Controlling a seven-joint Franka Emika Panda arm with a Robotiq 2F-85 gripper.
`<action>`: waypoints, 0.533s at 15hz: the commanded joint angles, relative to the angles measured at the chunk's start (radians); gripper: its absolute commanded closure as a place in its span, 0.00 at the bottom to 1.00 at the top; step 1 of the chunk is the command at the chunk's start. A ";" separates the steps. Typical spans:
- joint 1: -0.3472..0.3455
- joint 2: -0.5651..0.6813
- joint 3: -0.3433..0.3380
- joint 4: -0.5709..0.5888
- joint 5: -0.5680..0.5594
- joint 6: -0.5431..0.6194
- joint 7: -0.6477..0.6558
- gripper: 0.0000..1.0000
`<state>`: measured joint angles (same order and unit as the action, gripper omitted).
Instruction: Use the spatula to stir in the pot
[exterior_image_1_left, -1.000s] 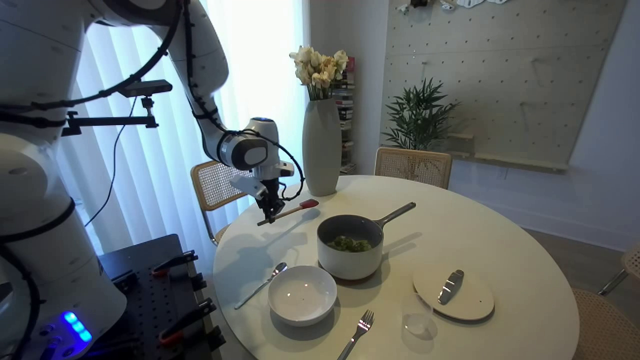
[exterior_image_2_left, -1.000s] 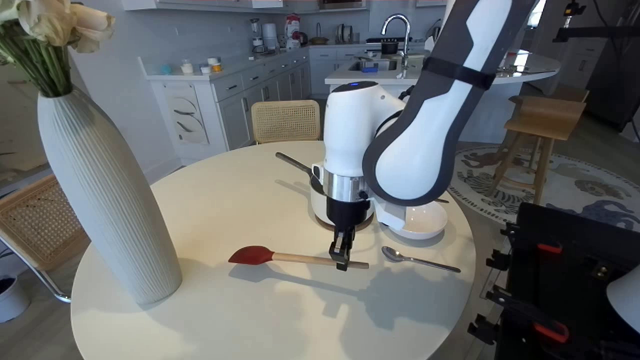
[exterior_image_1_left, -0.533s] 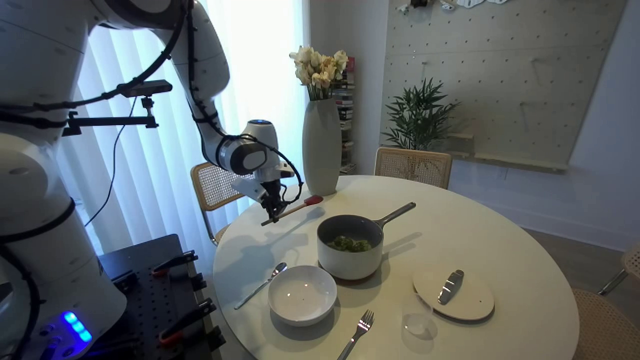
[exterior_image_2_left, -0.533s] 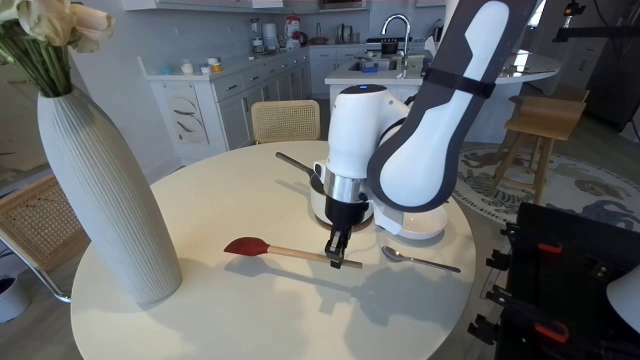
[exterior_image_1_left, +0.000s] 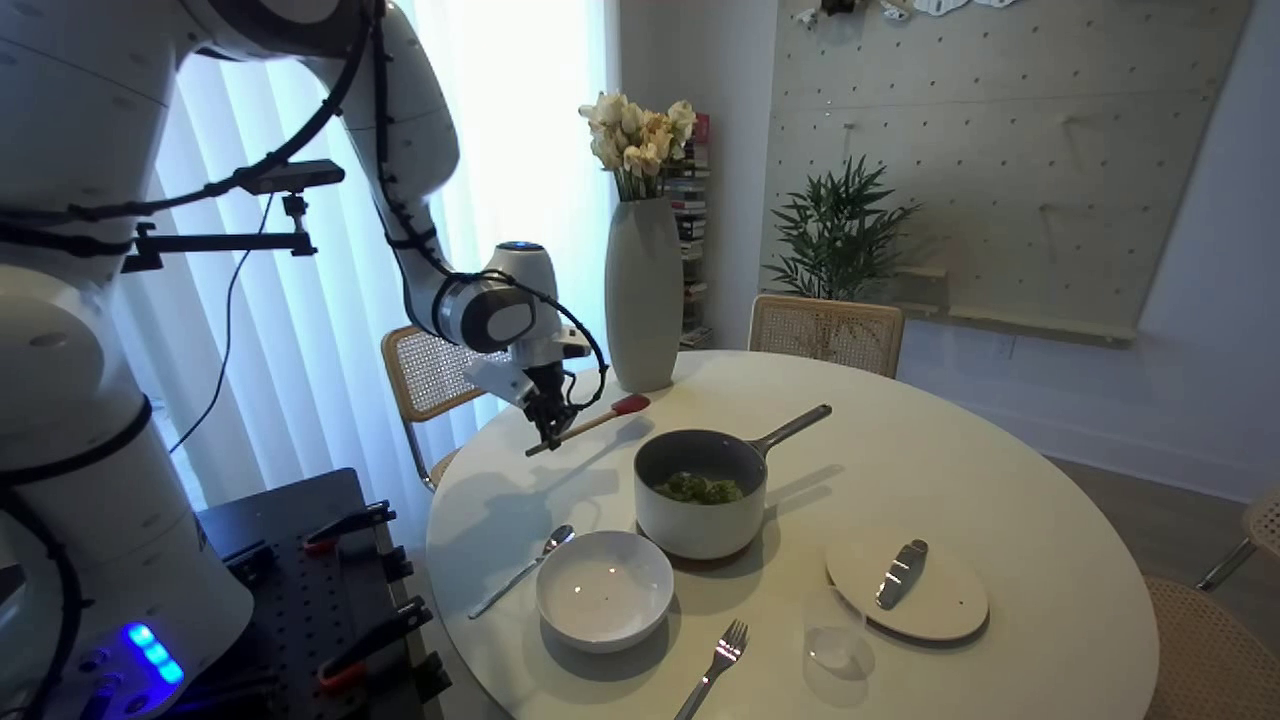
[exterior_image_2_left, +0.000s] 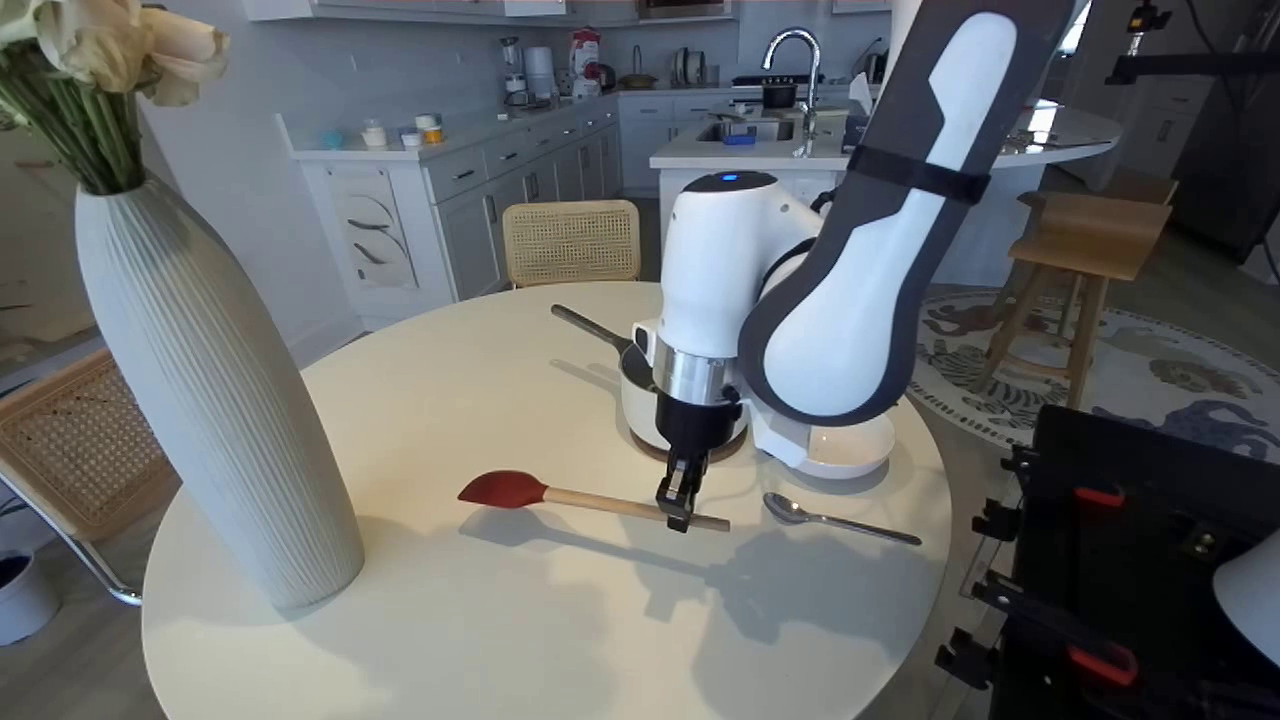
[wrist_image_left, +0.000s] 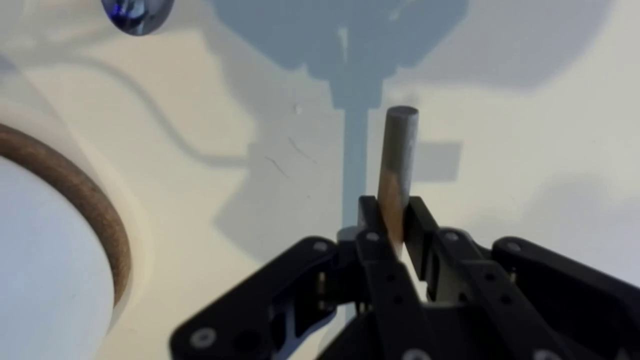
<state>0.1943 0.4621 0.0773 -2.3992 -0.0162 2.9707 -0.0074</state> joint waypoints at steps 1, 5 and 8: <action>0.020 -0.015 -0.014 -0.017 -0.016 -0.001 0.036 0.96; 0.133 0.131 -0.089 0.056 -0.033 0.056 0.130 0.96; 0.190 0.168 -0.108 0.049 -0.017 0.075 0.171 0.96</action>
<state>0.3288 0.5953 -0.0033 -2.3616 -0.0329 3.0167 0.1086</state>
